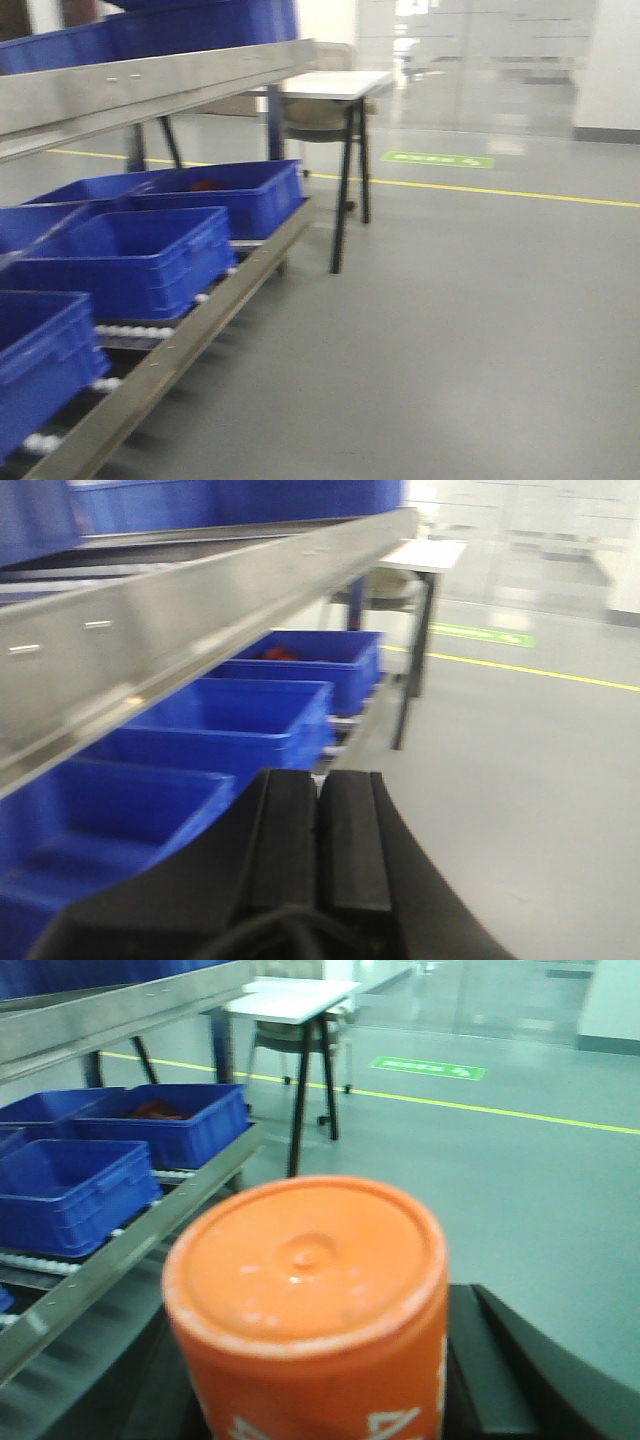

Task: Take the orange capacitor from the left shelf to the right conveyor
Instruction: 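Drive the base to the conveyor table holding the capacitor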

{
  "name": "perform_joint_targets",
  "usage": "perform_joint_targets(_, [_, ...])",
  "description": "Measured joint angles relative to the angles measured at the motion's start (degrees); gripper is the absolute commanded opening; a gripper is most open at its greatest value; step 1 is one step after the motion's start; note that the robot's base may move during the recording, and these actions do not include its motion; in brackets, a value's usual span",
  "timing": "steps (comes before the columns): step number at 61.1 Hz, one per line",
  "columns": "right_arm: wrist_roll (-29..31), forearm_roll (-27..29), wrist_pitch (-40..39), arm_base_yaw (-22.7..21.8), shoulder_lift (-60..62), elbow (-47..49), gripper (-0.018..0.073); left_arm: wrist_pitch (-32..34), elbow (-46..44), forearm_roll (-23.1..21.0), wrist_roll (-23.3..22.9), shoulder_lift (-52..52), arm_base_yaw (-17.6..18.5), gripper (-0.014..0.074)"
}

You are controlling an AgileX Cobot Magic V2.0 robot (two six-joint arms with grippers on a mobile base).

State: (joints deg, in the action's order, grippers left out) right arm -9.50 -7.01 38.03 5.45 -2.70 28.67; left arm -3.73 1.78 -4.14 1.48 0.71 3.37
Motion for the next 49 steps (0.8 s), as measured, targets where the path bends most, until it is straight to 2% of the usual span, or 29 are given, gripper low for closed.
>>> perform_joint_targets(49, [0.0,0.0,0.13,0.0,0.0,0.0,0.0068,0.0,0.0,0.0,0.0,0.0,0.0,-0.0127])
